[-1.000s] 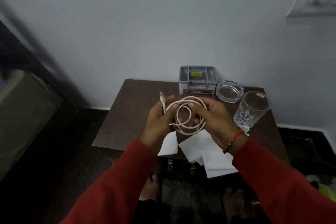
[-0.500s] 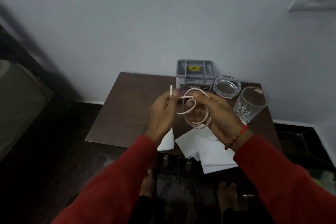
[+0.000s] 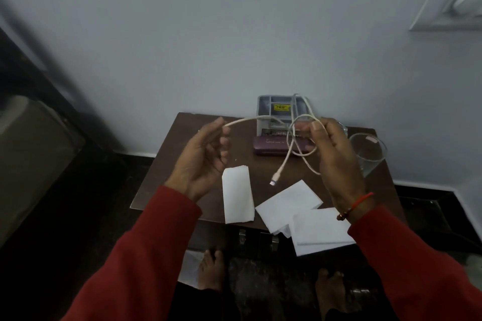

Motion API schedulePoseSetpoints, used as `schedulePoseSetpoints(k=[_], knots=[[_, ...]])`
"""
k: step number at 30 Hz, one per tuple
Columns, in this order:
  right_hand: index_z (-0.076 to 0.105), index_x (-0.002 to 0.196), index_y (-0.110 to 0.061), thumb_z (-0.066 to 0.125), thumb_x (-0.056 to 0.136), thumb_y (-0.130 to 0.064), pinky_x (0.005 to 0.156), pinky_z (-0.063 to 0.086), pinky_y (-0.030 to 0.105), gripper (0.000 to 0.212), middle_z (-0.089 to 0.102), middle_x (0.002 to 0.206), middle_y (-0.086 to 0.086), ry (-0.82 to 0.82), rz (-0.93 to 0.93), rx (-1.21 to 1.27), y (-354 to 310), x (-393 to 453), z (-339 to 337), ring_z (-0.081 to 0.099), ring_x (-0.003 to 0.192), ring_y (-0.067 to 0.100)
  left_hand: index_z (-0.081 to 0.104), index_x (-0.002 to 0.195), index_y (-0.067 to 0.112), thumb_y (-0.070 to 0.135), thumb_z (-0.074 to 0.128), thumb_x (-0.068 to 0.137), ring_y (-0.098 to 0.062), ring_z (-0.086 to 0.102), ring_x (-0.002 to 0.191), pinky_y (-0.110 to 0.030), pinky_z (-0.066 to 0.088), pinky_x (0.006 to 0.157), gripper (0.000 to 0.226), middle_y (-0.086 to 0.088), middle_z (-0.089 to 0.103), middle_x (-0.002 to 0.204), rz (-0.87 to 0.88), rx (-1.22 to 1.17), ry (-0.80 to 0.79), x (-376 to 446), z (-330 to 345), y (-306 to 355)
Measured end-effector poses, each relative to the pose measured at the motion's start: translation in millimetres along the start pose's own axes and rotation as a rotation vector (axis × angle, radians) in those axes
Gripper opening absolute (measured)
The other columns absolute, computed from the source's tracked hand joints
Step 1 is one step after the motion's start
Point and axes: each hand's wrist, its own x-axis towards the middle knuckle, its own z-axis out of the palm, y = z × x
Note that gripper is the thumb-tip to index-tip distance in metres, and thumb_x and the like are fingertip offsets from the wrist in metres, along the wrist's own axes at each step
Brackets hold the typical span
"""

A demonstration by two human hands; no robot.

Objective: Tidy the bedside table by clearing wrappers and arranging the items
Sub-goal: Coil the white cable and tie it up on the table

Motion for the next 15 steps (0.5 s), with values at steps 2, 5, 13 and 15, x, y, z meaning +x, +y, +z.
schedulePoseSetpoints(k=[2,5,13,15], knots=[[0.063,0.099,-0.027,0.047,0.103,-0.026,0.096,0.045,0.017,0.017,0.058,0.114,-0.022,0.062,-0.1,-0.171,2.5,0.9,-1.8,0.052,0.112,-0.011,0.07,0.083,0.021,0.022,0.066,0.088,-0.005,0.062,0.06,-0.018,0.047,0.049,0.007,0.004,0.068,0.077,-0.057,0.171,-0.14,-8.3,2.3,1.7],[0.064,0.097,-0.036,0.047,0.097,-0.033,0.109,0.023,0.016,0.017,0.044,0.141,-0.003,0.17,-0.189,-0.382,0.9,1.0,-4.2,0.032,0.141,0.016,0.078,0.106,0.021,0.017,0.065,0.091,-0.017,0.07,0.071,-0.027,0.054,0.058,0.021,-0.003,0.073,0.085,-0.155,0.449,-0.374,-18.1,3.8,0.0],[0.064,0.112,-0.02,0.042,0.105,-0.027,0.11,0.042,0.043,0.024,0.061,0.131,0.001,0.26,-0.319,-0.242,-16.5,5.0,-1.9,0.052,0.13,0.019,0.062,0.101,0.014,0.021,0.051,0.1,-0.022,0.07,0.067,-0.035,0.049,0.063,0.013,0.0,0.06,0.069,-0.259,0.424,-0.929,-48.2,48.6,0.2],[0.061,0.119,-0.012,0.041,0.107,-0.024,0.099,0.052,0.044,0.026,0.068,0.117,-0.002,0.164,-0.26,0.001,-25.3,3.8,0.3,0.064,0.114,0.015,0.059,0.106,0.01,0.016,0.051,0.102,-0.026,0.073,0.074,-0.036,0.055,0.066,0.012,-0.006,0.069,0.08,-0.154,0.141,-0.999,-51.7,66.8,7.0]])
